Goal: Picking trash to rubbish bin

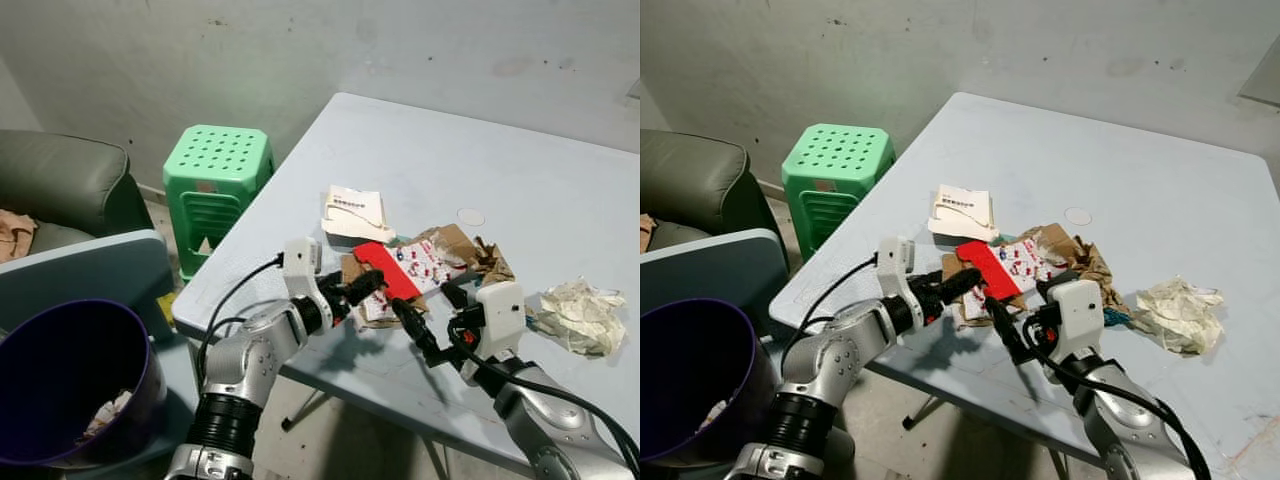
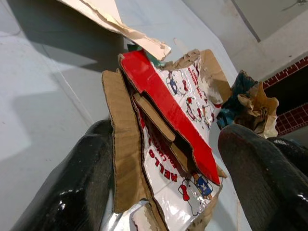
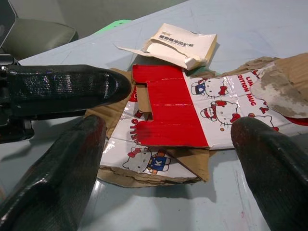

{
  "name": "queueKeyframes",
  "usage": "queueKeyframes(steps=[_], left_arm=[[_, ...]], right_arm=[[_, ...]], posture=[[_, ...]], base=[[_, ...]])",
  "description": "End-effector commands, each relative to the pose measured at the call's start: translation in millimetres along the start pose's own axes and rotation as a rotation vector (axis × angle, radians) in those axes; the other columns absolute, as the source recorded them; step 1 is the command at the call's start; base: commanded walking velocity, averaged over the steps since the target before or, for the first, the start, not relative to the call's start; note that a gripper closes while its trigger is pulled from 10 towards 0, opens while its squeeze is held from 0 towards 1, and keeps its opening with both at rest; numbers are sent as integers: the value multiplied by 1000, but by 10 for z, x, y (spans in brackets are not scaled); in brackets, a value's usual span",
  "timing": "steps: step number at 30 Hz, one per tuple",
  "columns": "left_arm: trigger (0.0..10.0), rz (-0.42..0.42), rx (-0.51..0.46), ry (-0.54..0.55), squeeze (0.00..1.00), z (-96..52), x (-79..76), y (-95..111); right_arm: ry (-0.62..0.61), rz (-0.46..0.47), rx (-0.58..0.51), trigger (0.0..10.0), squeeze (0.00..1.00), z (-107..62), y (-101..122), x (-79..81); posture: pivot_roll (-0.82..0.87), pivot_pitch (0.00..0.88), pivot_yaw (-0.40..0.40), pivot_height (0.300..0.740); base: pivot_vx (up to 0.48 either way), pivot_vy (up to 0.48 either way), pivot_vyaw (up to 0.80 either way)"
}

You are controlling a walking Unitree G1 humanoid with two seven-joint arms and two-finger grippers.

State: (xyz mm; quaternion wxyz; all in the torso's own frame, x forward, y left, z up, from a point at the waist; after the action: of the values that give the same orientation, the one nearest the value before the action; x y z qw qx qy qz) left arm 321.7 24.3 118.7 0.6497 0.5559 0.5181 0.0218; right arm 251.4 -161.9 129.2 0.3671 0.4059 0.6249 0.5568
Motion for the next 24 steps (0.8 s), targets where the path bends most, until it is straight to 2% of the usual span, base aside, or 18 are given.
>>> queueKeyframes(steps=[1,11,14,15,16,17,24], left_arm=[[10000,10,13,-18,0,35,-60,4],[10000,17,30,-30,0,91,-64,1],[10000,3,-4,-71,0,100,-110,48],[4863,-1,-15,-83,0,99,-124,66],[4863,-4,-20,-89,0,99,-131,77],[0,-4,-25,-92,0,101,-137,90],[0,0,-32,-114,0,92,-159,102]], right_arm=[[-12,-10,-8,10000,0,-31,39,-4],[-48,-13,3,10000,0,-117,20,-23],[-53,-13,4,10000,0,-123,22,-25],[-54,-14,5,10000,0,-123,22,-23],[-54,-15,6,10000,0,-123,22,-21],[-54,-15,6,10000,0,-121,23,-18],[-53,-23,7,10000,0,-106,27,-13]], posture=[[-73,101,-32,740],[-102,122,-27,740],[-104,126,-27,740],[-104,126,-27,740],[-104,126,-27,740],[-102,129,-28,740],[-95,132,-34,740]], base=[[0,0,0],[0,0,0],[0,0,0],[0,0,0],[0,0,0],[0,0,0],[0,0,0]])
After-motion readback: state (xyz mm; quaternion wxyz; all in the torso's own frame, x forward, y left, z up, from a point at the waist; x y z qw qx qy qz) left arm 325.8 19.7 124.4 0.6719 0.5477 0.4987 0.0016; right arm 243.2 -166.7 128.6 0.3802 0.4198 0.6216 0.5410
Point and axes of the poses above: a point about 5 cm out from each wrist's last joint towards the gripper, its own z axis pointing out of the wrist towards the gripper, its own y axis along the axis of the wrist's last joint, x = y × z, the point moved 1 cm from there along z, pointing out of the wrist towards the gripper, and after that the axes turned 4 degrees about -z, right-handed, at the moved point
